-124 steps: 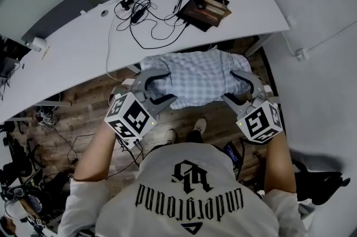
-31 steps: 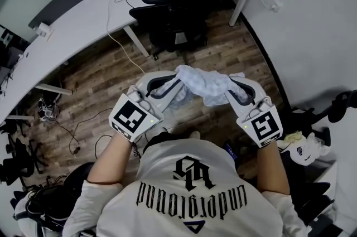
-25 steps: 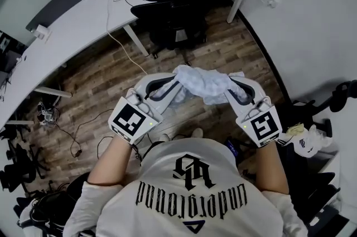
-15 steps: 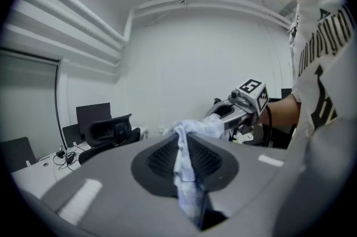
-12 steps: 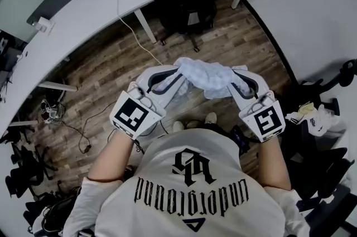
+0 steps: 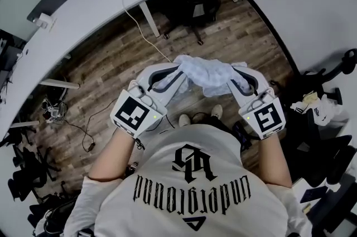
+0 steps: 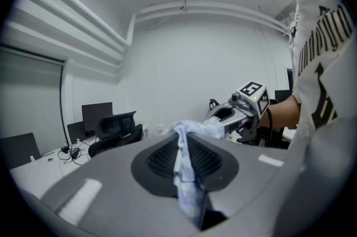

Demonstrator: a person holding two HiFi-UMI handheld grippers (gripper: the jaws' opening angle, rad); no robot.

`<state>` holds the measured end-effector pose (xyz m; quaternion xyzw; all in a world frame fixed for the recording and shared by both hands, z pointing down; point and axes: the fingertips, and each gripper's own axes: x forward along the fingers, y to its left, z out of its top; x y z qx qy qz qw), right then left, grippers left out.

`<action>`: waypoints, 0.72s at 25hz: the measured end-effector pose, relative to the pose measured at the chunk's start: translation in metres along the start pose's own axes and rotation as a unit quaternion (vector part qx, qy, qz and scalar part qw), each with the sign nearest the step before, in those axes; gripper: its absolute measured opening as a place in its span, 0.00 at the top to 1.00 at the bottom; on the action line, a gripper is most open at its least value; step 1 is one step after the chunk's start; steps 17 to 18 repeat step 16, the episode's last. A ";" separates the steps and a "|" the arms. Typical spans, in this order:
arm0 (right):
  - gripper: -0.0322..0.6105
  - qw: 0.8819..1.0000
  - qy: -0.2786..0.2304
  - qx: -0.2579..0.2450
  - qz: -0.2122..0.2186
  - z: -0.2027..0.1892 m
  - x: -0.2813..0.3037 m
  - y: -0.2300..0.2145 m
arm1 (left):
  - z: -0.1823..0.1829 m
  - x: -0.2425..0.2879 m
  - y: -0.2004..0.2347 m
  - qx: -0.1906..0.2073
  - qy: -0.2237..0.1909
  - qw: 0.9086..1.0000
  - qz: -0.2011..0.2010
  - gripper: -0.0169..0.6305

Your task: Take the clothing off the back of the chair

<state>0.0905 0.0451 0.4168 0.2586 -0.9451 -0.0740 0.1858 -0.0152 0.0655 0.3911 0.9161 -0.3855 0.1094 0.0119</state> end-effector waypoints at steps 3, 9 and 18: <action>0.83 1.000 0.003 -0.002 -0.003 0.004 0.002 0.005 | -0.001 -0.007 0.003 -0.002 -0.005 1.000 0.000 0.84; 0.83 1.000 0.005 -0.010 -0.001 0.011 0.004 0.007 | 0.000 -0.014 0.007 -0.003 -0.010 1.000 -0.003 0.84; 0.83 1.000 0.006 -0.019 -0.001 0.010 0.002 0.008 | 0.001 -0.013 0.004 -0.005 -0.016 1.000 -0.002 0.84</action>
